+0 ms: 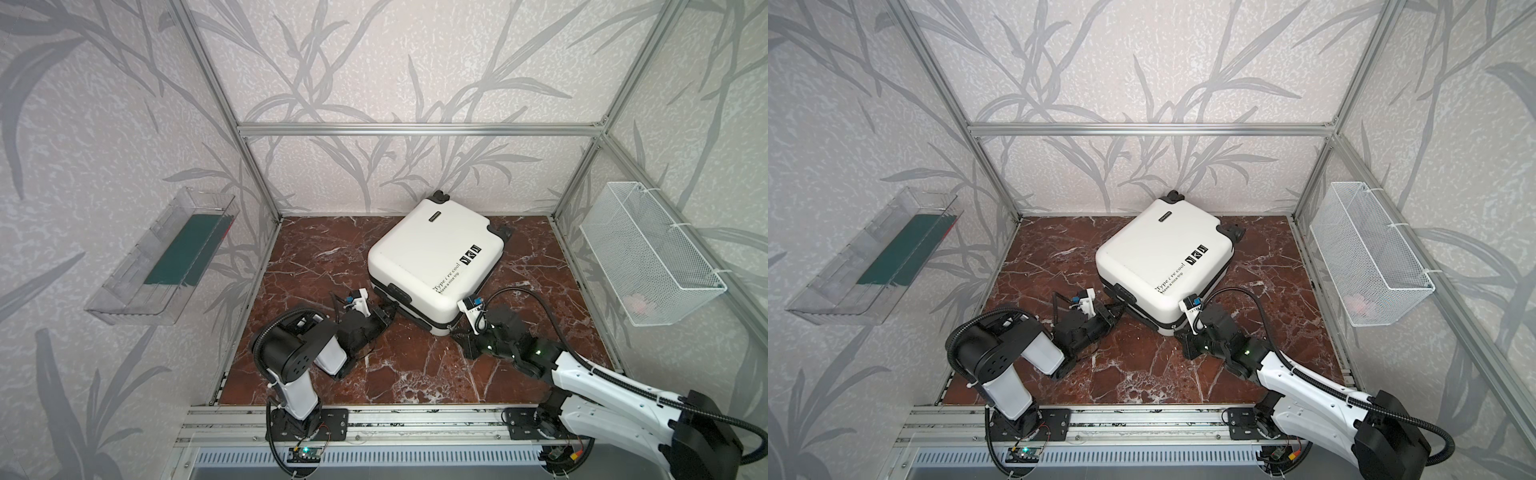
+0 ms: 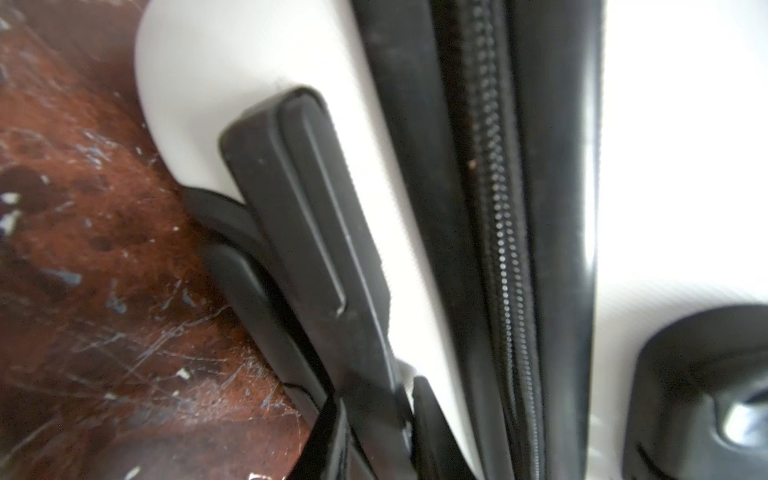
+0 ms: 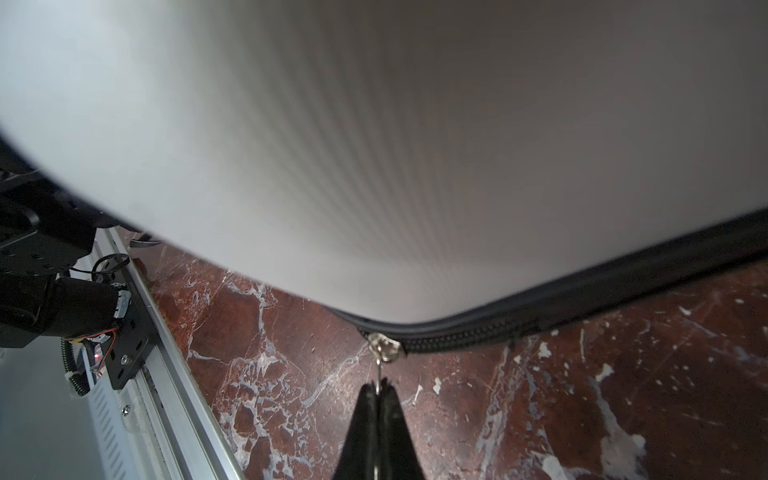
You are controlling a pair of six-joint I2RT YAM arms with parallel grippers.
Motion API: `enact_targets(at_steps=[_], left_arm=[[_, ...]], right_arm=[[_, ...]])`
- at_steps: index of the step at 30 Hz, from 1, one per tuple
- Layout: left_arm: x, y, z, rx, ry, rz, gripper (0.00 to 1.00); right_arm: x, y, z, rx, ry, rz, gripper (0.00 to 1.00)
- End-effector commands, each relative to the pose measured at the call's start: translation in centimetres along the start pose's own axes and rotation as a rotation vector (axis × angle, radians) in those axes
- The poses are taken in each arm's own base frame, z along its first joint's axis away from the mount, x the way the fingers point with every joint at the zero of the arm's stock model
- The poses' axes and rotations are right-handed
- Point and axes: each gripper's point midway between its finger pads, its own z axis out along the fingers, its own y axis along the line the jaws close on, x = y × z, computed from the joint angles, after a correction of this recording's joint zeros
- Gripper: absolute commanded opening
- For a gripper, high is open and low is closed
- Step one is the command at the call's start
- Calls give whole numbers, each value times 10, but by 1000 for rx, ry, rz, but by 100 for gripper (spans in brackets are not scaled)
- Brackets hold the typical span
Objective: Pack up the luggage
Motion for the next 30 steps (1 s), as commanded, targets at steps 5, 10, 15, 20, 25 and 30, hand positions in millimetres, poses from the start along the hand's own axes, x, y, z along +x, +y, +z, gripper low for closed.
enact_targets(at_steps=[5, 10, 15, 20, 25, 30], left_arm=[[-2, -2, 2, 8, -20, 55, 9], [-1, -3, 4, 11, -19, 56, 5], [-1, -2, 4, 7, -21, 58, 1], [-1, 0, 3, 3, -21, 59, 0], [-1, 0, 2, 0, -24, 61, 0], [-2, -1, 1, 4, -28, 65, 0]], right_arm=[[18, 5, 7, -3, 10, -32, 0], [17, 20, 11, -36, -9, -76, 0], [13, 37, 14, -75, -36, -119, 0], [5, 45, 21, -78, -46, -130, 0], [-2, 52, 30, -82, -46, -127, 0], [-1, 42, 30, -26, -44, -109, 0]])
